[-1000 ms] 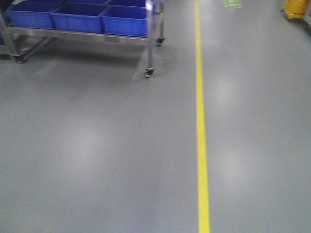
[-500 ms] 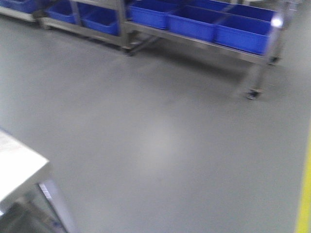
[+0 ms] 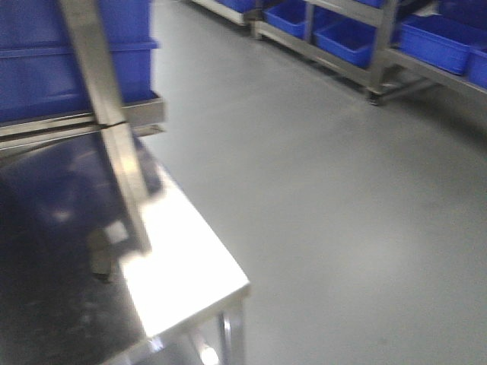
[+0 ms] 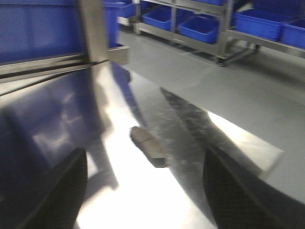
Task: Move and align brake pads A on conveyor
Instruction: 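Turn the base toward the stainless-steel table under the blue bins, then stop at the steel table facing the two brake pads on it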
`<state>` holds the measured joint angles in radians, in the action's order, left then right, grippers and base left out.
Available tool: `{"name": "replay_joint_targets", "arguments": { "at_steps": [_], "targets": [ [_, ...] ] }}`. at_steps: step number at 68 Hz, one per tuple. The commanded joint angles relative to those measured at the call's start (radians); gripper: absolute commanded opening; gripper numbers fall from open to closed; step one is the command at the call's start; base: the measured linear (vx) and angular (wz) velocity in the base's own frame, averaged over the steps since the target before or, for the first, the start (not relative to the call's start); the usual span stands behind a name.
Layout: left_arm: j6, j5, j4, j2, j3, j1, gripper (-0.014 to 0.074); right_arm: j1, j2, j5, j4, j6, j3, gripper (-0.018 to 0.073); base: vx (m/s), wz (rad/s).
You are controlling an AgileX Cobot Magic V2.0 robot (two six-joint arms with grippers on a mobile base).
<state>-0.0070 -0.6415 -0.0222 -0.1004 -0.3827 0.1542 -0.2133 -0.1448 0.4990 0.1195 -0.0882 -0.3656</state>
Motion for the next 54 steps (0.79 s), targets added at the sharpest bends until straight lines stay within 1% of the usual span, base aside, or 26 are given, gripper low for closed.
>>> {"name": "replay_joint_targets", "arguments": {
  "at_steps": [1,34,45,54],
  "targets": [
    [-0.004,0.077,-0.007,-0.012,-0.026,0.006,0.0502,0.004,-0.014,-0.073,0.011,0.008,-0.024,0.0398,0.21,0.8],
    [-0.004,0.077,-0.007,-0.012,-0.026,0.006,0.0502,0.004,-0.014,-0.074,0.011,0.008,-0.024,0.0398,0.18,0.71],
    [-0.004,0.077,-0.007,-0.012,-0.026,0.006,0.0502,0.004,-0.014,-0.074,0.011,0.008,-0.024,0.0398,0.14,0.54],
    [-0.004,0.077,-0.007,-0.012,-0.026,0.006,0.0502,0.004,-0.014,-0.074,0.011,0.008,-0.024,0.0398,0.09,0.33]
  ]
}}
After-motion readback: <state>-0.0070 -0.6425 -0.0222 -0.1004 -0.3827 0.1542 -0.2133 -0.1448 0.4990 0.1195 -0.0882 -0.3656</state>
